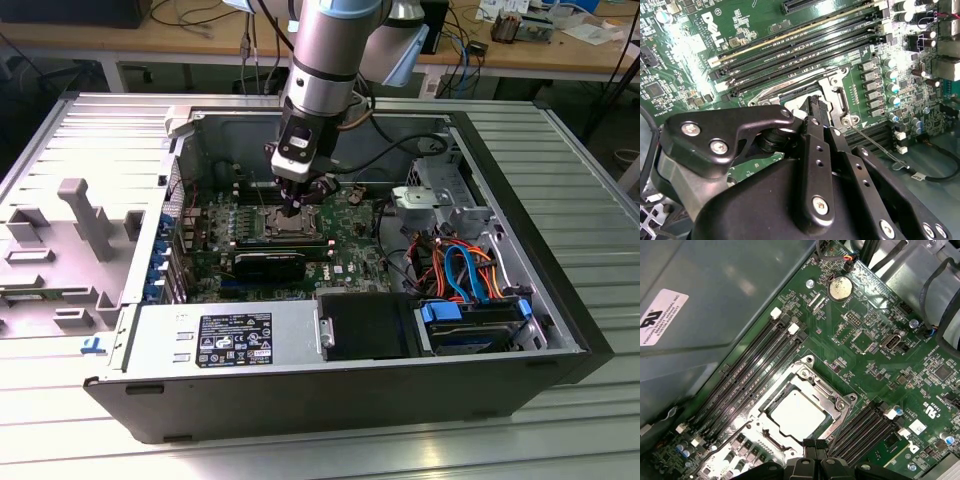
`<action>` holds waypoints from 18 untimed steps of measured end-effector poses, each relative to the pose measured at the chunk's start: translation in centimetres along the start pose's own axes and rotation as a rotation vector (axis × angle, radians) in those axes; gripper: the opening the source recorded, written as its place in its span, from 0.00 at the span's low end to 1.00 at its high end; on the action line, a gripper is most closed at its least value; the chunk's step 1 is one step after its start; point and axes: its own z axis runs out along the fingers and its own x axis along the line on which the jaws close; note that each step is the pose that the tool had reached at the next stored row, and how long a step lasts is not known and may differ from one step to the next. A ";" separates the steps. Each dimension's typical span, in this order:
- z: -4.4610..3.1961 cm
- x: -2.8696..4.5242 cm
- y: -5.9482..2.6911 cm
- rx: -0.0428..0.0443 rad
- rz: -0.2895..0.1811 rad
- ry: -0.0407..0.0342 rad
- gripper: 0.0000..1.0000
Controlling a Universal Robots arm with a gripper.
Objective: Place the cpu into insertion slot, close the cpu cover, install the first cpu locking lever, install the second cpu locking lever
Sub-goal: 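Install the first cpu locking lever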
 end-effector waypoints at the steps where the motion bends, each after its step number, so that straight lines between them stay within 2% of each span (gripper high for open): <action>1: 0.00 0.00 0.00 0.0001 -0.002 -0.0003 0.11; 18: 0.00 0.00 0.00 0.0017 -0.027 -0.0047 0.11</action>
